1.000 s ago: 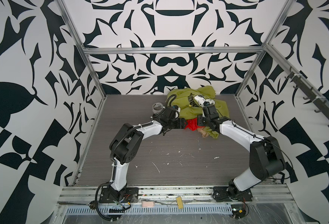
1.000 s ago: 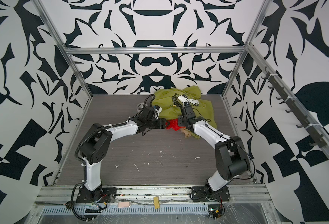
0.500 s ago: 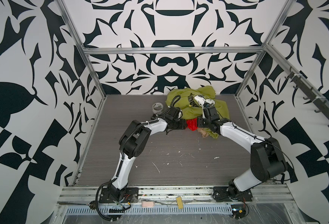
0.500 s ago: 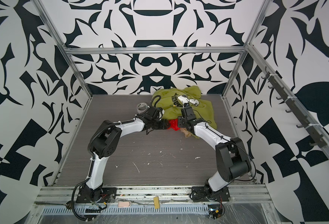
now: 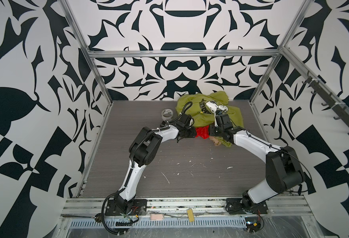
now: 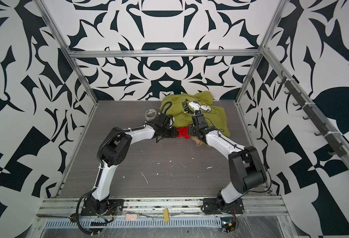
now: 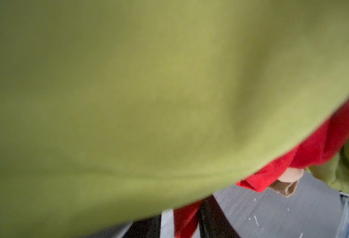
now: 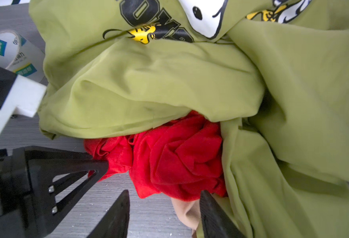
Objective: Pick out a specific cloth from the pile
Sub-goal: 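Grasp the red cloth with the left gripper while the right gripper holds position, then lift the red cloth with the left gripper, pulling it from under the green sweatshirt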
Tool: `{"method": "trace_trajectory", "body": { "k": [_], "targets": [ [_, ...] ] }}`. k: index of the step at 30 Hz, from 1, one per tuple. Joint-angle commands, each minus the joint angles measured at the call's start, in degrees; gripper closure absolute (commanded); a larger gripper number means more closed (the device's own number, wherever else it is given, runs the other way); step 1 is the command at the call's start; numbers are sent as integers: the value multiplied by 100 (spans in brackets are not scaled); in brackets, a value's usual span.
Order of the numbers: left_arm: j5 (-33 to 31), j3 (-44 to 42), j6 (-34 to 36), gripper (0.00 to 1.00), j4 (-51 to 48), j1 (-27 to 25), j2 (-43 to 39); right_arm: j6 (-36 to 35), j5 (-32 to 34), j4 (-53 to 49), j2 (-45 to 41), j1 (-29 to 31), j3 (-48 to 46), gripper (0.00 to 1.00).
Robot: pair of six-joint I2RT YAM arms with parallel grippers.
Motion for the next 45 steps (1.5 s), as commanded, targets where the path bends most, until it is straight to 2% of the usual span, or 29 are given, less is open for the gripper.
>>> {"method": "trace_trajectory", "body": {
  "k": [1, 6, 16, 45],
  "targets": [
    [-6, 40, 9, 75, -129, 37, -86, 84, -40, 196, -294, 16, -23, 43],
    [95, 57, -48, 84, -133, 37, -181, 108, -62, 204, -319, 16, -36, 43],
    [186, 180, -87, 93, -195, 37, -506, 97, -48, 204, -355, 17, 24, 43],
    [388, 701, -124, 96, -428, 73, -1241, -124, 92, -15, -663, 16, 203, 43]
  ]
}}
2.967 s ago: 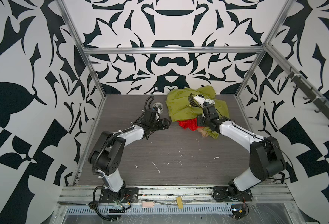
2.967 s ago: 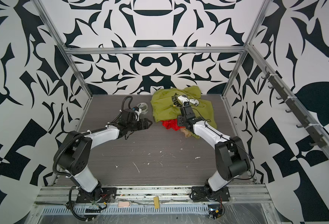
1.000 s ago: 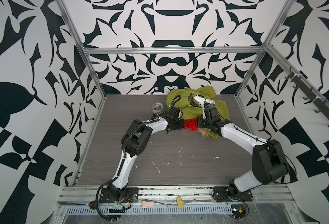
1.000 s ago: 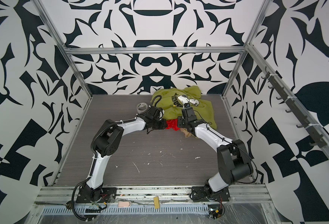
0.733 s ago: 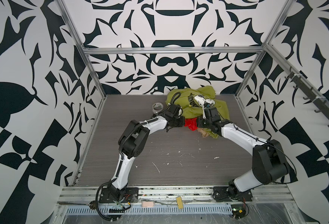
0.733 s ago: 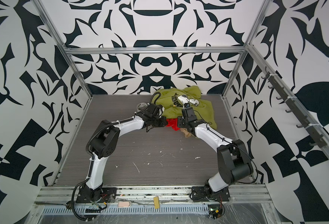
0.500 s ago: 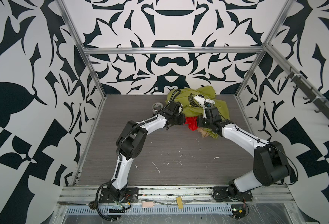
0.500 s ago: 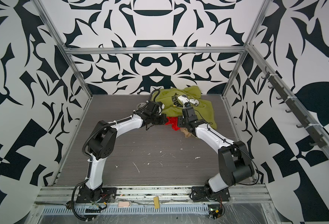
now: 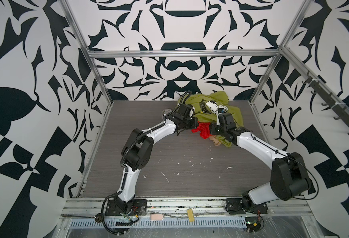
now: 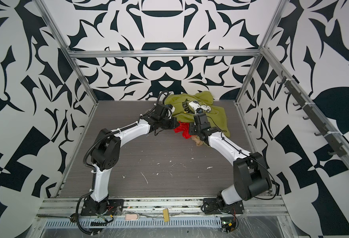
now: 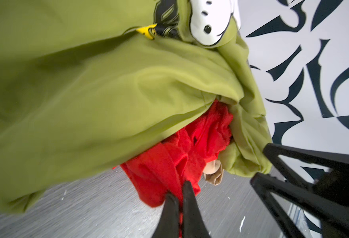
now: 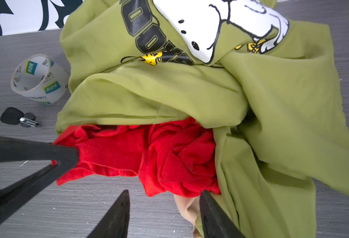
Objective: Pick out a specific cloth from the pile
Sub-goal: 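Lift the red cloth with the left gripper, pulling it from under the green sweatshirt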
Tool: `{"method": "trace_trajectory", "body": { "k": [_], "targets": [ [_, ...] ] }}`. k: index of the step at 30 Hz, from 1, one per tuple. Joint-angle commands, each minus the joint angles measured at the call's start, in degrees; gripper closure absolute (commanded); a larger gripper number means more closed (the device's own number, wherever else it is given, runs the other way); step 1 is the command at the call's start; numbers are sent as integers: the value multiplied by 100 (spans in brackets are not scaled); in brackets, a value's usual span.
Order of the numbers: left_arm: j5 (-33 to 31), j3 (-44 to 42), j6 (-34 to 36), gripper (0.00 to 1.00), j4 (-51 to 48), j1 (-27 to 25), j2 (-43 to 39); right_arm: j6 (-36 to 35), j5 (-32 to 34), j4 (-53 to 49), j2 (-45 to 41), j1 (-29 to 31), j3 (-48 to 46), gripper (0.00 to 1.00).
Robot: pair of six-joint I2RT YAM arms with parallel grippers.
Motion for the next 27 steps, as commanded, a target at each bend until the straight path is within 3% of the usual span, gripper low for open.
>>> {"method": "trace_trajectory", "body": {
  "k": [1, 27],
  "targets": [
    [129, 280, -50, 96, -81, 44, -412, -116, 90, -22, -242, 17, 236, 43],
    [763, 1190, -206, 100, -83, 280, -735, -538, 116, -276, -648, 16, 440, 43]
  ]
}}
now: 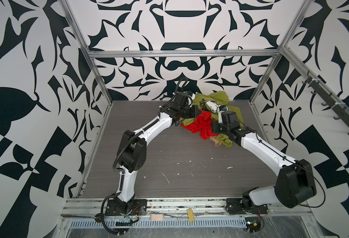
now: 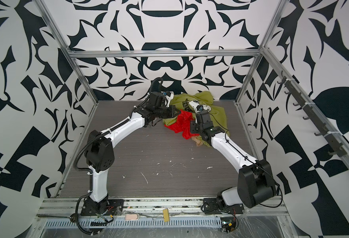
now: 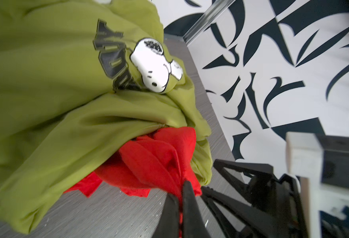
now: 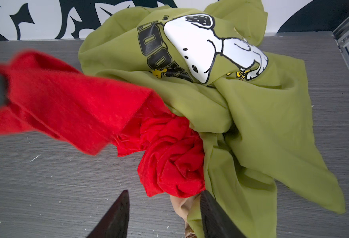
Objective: Pick out a specific cloth from the pile
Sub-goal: 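Lift the red cloth with the left gripper, pulling it from under the green sweatshirt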
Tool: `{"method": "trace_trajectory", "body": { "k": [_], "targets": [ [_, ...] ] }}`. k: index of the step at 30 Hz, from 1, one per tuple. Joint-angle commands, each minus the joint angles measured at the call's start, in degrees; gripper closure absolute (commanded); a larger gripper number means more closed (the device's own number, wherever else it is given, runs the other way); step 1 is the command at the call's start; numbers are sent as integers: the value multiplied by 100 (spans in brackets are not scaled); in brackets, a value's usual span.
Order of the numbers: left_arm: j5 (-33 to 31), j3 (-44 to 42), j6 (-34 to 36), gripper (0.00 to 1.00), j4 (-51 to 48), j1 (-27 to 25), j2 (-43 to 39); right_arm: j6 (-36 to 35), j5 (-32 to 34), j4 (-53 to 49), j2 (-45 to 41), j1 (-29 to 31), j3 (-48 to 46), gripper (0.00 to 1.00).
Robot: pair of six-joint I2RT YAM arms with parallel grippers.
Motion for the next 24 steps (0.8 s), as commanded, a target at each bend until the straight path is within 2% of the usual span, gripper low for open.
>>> {"method": "trace_trajectory", "body": {
  "k": [1, 24],
  "targets": [
    [177, 252, -83, 100, 196, 50, -442, -85, 70, 18, -222, 16, 272, 43],
    [334, 84, -318, 100, 851, 103, -1185, -90, 7, 28, -411, 16, 265, 42]
  ]
}}
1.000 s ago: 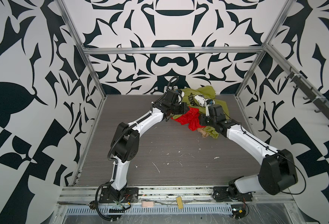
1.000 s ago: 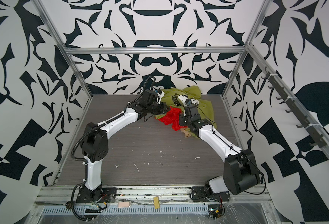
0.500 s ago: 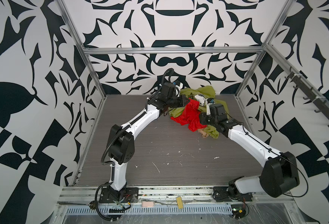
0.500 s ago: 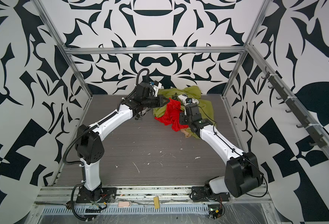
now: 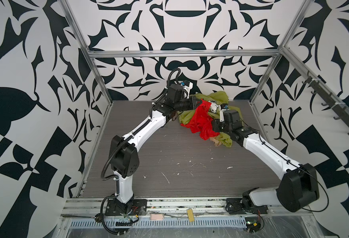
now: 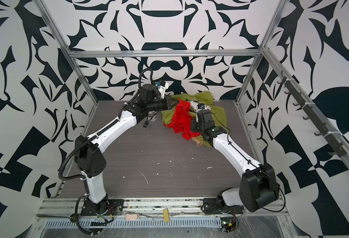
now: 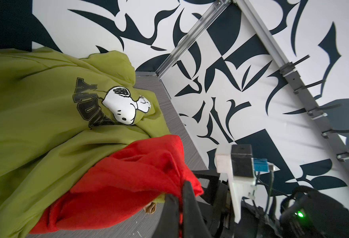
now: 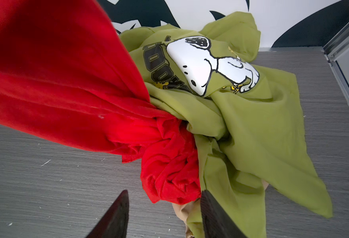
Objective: Pick out a specific cloth from the pile
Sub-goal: 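Lift the red cloth with the left gripper, pulling it from under the green sweatshirt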
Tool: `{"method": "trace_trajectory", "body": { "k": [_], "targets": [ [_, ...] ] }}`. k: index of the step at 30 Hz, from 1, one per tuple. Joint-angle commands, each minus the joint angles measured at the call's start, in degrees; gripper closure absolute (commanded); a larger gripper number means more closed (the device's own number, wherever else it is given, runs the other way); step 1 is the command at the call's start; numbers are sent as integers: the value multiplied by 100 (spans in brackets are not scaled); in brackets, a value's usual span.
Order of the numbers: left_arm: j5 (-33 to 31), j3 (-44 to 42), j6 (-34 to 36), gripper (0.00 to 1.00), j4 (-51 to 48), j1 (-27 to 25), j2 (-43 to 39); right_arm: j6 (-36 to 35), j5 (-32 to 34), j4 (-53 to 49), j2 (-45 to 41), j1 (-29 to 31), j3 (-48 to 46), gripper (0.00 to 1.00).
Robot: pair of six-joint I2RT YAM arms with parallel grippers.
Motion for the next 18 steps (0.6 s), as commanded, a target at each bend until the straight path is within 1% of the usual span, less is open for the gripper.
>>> {"method": "trace_trajectory", "body": {
  "k": [1, 9, 13, 18],
  "targets": [
    [153, 56, -104, 100, 449, 20, -446, -45, 11, 44, -182, 16, 200, 42],
    [156, -42, -148, 100, 611, 33, -707, 15, -73, 115, -256, 16, 99, 42],
    [175, -117, -175, 100, 691, 33, -806, -66, -106, 187, -296, 7, 21, 41],
    [151, -168, -183, 100, 731, 33, -859, -56, -287, 287, -287, -17, -54, 40]
  ]
}}
